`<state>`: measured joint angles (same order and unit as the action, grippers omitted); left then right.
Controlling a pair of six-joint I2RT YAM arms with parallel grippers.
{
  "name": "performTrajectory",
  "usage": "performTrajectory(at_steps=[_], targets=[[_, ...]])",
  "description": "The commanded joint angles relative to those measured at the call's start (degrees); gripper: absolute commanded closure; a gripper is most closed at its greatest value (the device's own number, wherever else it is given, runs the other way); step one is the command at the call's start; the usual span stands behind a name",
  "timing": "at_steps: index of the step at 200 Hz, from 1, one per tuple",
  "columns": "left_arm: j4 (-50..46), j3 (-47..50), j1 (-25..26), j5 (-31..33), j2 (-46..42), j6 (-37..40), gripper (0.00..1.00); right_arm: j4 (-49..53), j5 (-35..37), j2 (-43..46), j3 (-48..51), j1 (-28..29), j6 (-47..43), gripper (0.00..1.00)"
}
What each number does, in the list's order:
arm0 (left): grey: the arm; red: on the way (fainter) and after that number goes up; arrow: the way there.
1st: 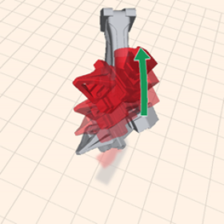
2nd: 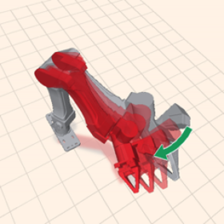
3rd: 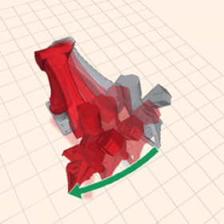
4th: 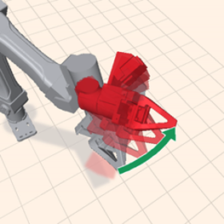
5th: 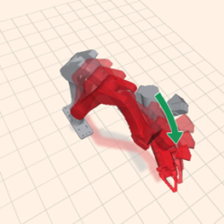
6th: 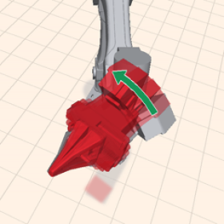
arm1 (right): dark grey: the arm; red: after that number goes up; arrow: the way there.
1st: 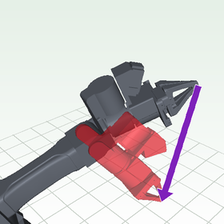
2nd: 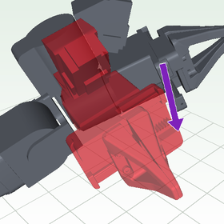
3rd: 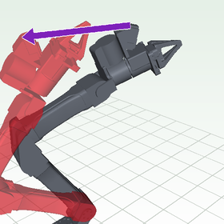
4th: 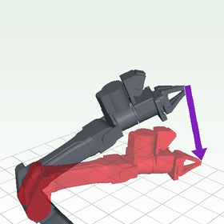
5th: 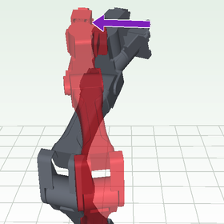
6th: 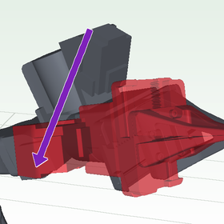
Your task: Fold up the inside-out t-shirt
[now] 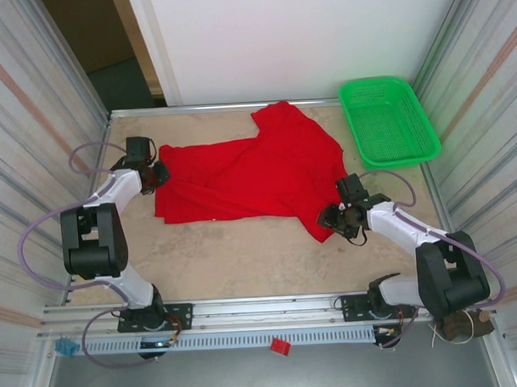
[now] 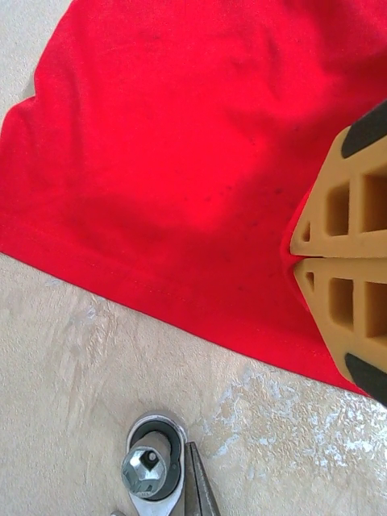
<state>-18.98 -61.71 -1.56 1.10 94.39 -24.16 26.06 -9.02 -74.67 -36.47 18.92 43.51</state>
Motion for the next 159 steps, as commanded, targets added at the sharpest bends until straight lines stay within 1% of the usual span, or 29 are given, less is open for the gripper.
performTrajectory(at_steps=[1, 15, 33, 38, 42, 53, 61, 94, 118, 137, 159], targets=[[0.43, 0.52, -0.37, -0.05, -2.02, 0.99, 1.0, -2.91, -0.74, -2.1, -0.46, 0.51, 1.86, 0.5], [0.52, 0.54, -0.37, -0.05, -2.1, 0.88, 1.0, -3.54, -0.83, -3.29, -1.01, 0.55, 1.72, 0.54], [0.7, 0.78, -0.37, -0.05, -2.19, 0.73, 1.0, -3.87, -1.0, -4.9, -1.67, 0.53, 1.43, 0.56], [0.77, 0.81, -0.37, -0.09, -2.26, 0.73, 1.0, -3.98, -1.15, -5.22, -1.85, 0.57, 1.26, 0.58], [0.79, 0.89, -0.38, -0.05, -2.28, 0.62, 1.0, -4.13, -1.3, -5.4, -1.85, 0.52, 1.19, 0.64], [0.88, 0.9, -0.37, -0.06, -2.36, 0.6, 1.0, -3.91, -1.32, -5.48, -2.18, 0.44, 1.0, 0.88], [0.86, 0.89, -0.42, -0.1, -2.44, 0.68, 1.0, -3.22, -0.9, -5.01, -2.54, 0.43, 0.77, 1.0], [0.7, 0.5, -0.45, -0.06, -3.26, 0.99, 1.0, 2.21, 1.69, 0.55, -5.02, -0.16, -1.08, 1.0], [-0.06, -0.54, -0.46, 0.03, -3.51, 1.61, 1.0, 7.51, 3.84, 3.92, -8.98, -2.16, -3.64, 1.0], [-0.81, -1.62, -0.53, 0.34, -3.81, 2.1, 1.0, 9.51, 4.4, 4.07, -12.06, -4.78, -5.96, 1.0], [-1.44, -2.96, -0.65, 0.55, -3.44, 2.56, 1.0, 9.54, 3.67, 1.13, -15.79, -8.72, -8.0, 1.0]])
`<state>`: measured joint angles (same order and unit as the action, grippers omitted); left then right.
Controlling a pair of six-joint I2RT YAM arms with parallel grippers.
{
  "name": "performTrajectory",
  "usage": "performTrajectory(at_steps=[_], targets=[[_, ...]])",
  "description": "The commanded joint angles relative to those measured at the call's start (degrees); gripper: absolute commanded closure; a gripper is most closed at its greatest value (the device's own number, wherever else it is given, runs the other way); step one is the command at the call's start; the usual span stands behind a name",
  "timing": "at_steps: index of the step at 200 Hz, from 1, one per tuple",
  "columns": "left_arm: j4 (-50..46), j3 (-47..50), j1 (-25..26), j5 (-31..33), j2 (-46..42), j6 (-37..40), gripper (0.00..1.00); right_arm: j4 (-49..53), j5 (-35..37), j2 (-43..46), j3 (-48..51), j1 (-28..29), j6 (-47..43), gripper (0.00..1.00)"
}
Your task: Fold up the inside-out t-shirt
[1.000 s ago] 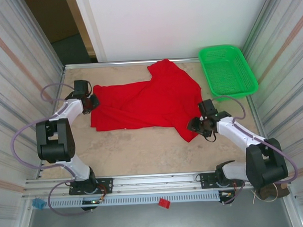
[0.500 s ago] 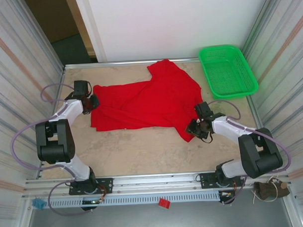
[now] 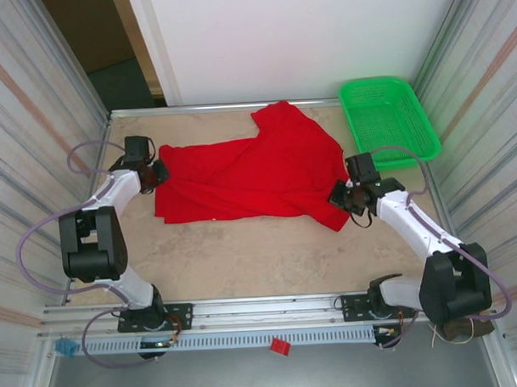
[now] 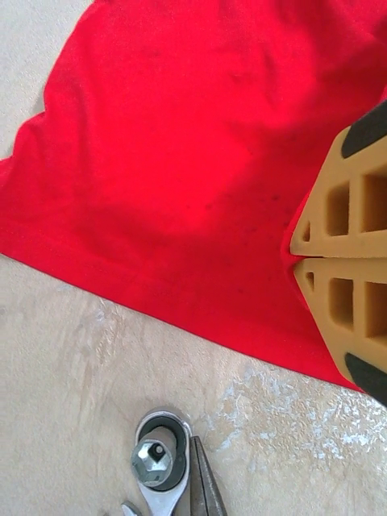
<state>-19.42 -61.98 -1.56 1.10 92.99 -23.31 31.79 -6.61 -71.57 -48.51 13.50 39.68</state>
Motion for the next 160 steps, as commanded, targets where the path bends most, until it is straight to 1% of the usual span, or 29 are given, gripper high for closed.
performTrajectory(at_steps=[1, 27, 55, 100, 136, 139, 145, 148, 151, 156, 160], targets=[[-1.07, -2.79, -0.64, 0.56, -1.99, 1.74, 1.0, 3.81, 1.26, -2.16, -3.94, -3.43, -4.26, 1.0], [-1.75, -4.5, -0.98, 0.92, -0.79, 1.77, 1.0, 3.04, 1.49, -7.25, -8.75, -6.29, -5.64, 1.0], [-2.7, -7.02, -1.16, 1.18, 0.88, 1.85, 1.0, 2.05, 1.26, -12.89, -14.23, -7.81, -6.18, 1.0], [-3.87, -10.96, -1.18, 1.22, 3.14, 2.09, 1.0, 1.26, -1.19, -19.91, -21.1, -8.18, -6.79, 1.0], [-4.85, -14.64, -1.16, 1.6, 7.75, 2.58, 0.99, 0.53, -1.48, -26.76, -27.16, -8.49, -7.56, 1.0], [-4.77, -15.05, -1.16, 1.54, 8.31, 2.71, 0.96, 0.4, -1.37, -27.5, -27.69, -8.44, -7.67, 0.95], [-4.75, -15.81, -1.16, 1.58, 9.32, 2.97, 0.89, 0.29, -0.95, -28.75, -28.81, -8.48, -7.82, 0.82], [-4.83, -16.34, -1.16, 1.62, 9.84, 3.01, 0.85, 0.37, -0.76, -29.28, -29.38, -8.49, -7.86, 0.73], [-5.02, -16.91, -1.16, 1.62, 10.29, 3.18, 0.82, 0.56, -0.52, -29.73, -29.9, -8.49, -7.93, 0.67], [-5.52, -17.77, -1.31, 1.59, 11.09, 3.2, 0.76, 0.92, 0.09, -30.17, -30.5, -8.56, -7.89, 0.58], [-5.82, -18.44, -1.38, 1.45, 11.64, 3.38, 0.72, 1.06, 0.5, -30.16, -30.67, -8.55, -7.78, 0.53]])
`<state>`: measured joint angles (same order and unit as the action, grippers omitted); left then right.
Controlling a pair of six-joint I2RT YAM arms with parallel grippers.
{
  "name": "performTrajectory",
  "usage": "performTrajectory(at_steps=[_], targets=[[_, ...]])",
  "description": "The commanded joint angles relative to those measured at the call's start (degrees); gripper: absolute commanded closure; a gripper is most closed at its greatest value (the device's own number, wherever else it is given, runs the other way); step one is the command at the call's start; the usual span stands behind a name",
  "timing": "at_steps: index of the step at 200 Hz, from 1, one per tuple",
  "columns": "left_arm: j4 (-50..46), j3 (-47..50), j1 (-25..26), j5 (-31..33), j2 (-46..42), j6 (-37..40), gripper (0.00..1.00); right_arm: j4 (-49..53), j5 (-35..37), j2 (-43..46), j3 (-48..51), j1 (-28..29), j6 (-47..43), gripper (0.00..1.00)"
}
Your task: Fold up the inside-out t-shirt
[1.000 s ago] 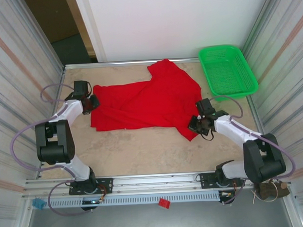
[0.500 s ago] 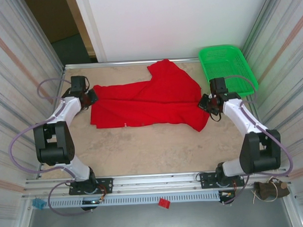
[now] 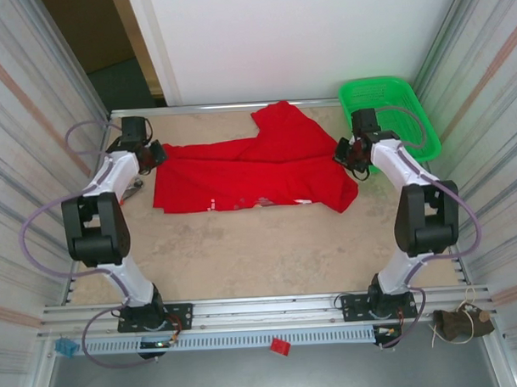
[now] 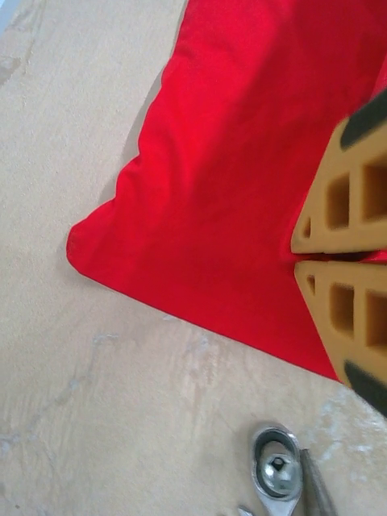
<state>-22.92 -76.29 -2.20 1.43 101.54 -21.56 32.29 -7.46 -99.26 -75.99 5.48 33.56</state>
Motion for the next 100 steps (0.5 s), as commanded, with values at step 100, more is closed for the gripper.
performTrajectory(at_steps=[100], targets=[[1.61, 26.12, -0.81, -3.85, -23.23, -11.06, 0.53, -2.64, 0.11, 19.78, 25.4, 2.86, 1.88, 0.43]])
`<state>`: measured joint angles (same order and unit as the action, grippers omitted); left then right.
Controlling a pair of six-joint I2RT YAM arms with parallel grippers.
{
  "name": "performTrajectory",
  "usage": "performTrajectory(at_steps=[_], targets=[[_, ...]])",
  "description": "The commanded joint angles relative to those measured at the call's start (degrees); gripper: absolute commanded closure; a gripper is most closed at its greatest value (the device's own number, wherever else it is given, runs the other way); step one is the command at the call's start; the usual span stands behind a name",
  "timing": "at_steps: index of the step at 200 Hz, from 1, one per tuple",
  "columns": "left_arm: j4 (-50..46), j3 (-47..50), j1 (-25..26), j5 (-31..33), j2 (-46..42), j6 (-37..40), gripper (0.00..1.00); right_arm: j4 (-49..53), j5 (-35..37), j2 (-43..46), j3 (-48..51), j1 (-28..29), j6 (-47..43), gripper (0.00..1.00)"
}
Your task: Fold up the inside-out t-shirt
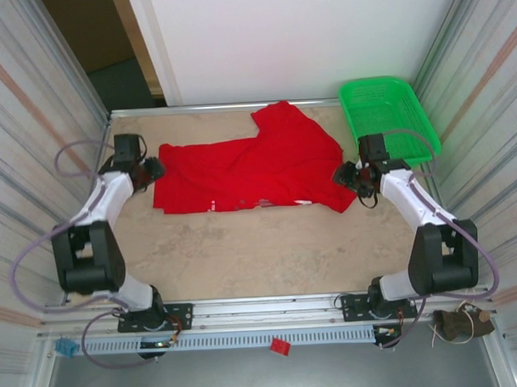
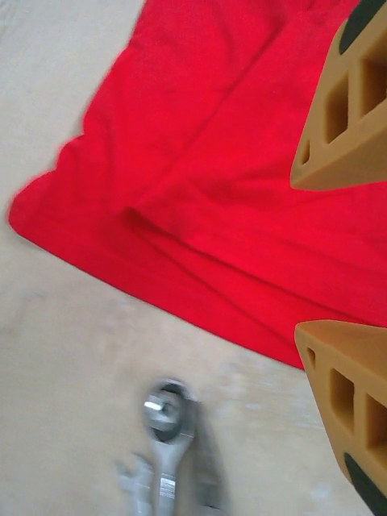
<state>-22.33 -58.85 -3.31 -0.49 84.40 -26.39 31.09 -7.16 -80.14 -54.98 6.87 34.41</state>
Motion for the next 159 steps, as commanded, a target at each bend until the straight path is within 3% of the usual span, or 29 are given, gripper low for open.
performTrajectory(at_steps=[1, 34, 115, 138, 153, 159], targets=[[1.08, 9.06, 0.31, -1.86, -6.31, -6.4, 0.53, -1.54, -0.21, 0.58, 4.51, 1.51, 1.02, 0.43], [2.9, 15.87, 0.24, -0.58, -8.46, -8.55, 0.49, -3.98, -1.85, -4.66, 4.77, 3.33, 0.1, 0.42], [4.92, 12.24, 0.5, -2.01, 2.22, -6.29, 0.45, -5.25, -0.75, -12.03, 1.89, 5.34, -1.1, 0.49], [6.8, 11.17, 1.09, -2.98, 5.08, -6.0, 0.45, -5.38, -0.84, -12.63, 1.81, 5.3, -1.28, 0.62], [7.16, 10.07, 1.29, -4.26, 7.21, -5.37, 0.51, -5.12, -1.01, -12.53, 1.63, 5.08, -1.37, 0.88], [7.24, 9.86, 1.45, -4.51, 7.8, -4.98, 0.6, -5.03, -1.1, -12.25, 1.63, 4.91, -1.54, 0.99]])
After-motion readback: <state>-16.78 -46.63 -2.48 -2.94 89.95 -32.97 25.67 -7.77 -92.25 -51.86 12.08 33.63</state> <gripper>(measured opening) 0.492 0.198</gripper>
